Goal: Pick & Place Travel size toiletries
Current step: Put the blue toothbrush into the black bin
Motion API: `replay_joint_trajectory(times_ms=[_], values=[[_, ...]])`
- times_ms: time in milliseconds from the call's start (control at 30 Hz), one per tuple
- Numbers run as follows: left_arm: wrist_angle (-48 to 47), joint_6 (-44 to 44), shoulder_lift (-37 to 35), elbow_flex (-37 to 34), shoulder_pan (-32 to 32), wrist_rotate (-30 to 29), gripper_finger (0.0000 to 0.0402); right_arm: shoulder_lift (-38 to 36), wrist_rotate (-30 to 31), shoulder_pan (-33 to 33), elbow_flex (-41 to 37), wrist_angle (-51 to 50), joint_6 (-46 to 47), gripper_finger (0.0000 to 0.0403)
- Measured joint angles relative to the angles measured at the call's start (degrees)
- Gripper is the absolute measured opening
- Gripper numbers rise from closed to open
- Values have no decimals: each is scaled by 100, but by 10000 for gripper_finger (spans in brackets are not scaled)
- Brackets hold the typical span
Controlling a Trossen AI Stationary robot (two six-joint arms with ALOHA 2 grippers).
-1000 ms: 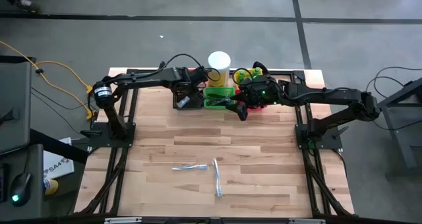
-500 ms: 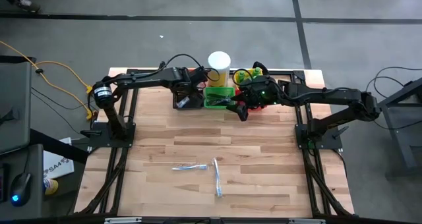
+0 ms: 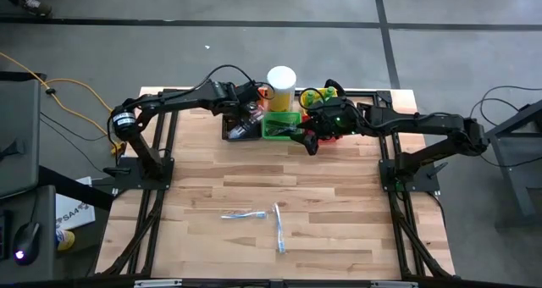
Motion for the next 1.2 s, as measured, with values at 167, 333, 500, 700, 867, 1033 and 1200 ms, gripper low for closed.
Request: replay_joint_trajectory(times_ms=[167, 333, 500, 700, 867, 1033, 1200], values=[[-216, -196, -302, 0, -103, 73, 175, 0, -4, 2, 0, -70, 238, 271], [-453, -326, -740, 0, -349, -102, 175, 0, -20, 16, 0, -200, 477, 271], [-445, -382, -1212, -132, -740, -112, 175, 0, -5, 132, 0, -228, 770, 271], [-462, -415, -1779, -562, -1302, 23, 175, 0, -5, 412, 0, -274, 1107, 271], [-657, -468, -2149, -966, -1977, 510, 175, 0, 201, 703, 0, -317, 1431, 271], [-933, -560, -2226, -1277, -2735, 572, 175, 0, 727, 1021, 0, -320, 1669, 271], [-773, -615, -2222, -1664, -3398, 576, 175, 0, 1111, 1279, 0, -330, 1818, 271]])
